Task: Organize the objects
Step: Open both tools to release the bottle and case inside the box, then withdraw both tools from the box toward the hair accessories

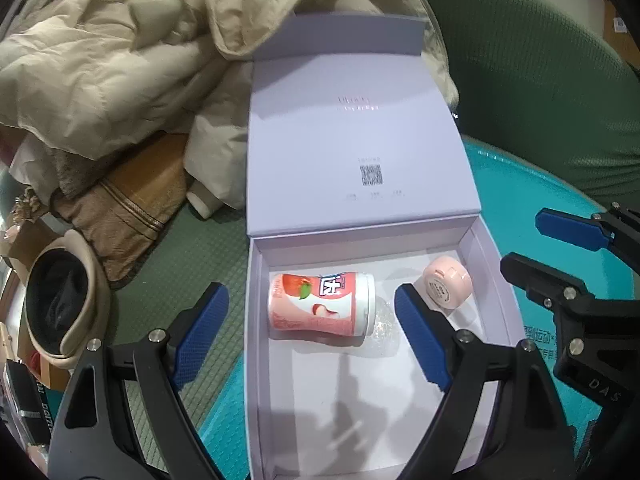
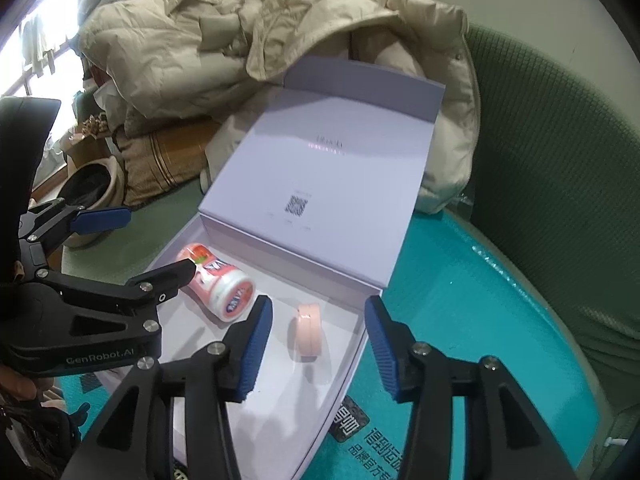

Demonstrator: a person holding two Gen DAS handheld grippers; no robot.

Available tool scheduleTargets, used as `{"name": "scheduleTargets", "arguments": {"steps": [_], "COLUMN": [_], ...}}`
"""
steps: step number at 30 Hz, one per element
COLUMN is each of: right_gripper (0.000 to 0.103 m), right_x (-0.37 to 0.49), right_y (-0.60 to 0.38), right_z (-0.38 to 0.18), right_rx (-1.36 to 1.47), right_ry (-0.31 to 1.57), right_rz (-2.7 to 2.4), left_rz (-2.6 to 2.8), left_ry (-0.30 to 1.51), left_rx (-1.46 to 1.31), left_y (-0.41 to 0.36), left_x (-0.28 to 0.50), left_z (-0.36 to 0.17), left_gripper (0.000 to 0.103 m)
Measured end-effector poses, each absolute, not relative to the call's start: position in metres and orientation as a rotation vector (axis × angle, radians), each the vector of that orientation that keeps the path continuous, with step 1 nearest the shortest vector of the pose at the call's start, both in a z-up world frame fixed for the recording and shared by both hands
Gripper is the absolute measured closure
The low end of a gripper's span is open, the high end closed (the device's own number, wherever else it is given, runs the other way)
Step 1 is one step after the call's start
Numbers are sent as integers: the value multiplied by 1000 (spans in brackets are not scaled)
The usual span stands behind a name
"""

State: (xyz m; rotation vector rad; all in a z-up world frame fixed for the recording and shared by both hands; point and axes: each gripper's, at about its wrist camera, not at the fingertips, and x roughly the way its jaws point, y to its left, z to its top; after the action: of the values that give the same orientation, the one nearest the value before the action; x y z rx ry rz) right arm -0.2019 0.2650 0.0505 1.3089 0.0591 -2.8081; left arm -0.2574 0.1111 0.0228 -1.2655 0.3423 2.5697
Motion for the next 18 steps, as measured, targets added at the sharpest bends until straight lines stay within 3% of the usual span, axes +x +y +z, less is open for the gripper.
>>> {"name": "scheduleTargets", "arguments": {"steps": [18], "right_gripper": [46], "right_x": [-151], "right_y": [243], "right_z": [89], "right_rx": [1224], "right_ry": [77], "right_rz": [-2861], "left_rz": [2644], "left_ry": [287], "left_rx": [-1216], "left_y": [85], "left_x": [-205], "left_z": [65], "left_gripper": [18]}}
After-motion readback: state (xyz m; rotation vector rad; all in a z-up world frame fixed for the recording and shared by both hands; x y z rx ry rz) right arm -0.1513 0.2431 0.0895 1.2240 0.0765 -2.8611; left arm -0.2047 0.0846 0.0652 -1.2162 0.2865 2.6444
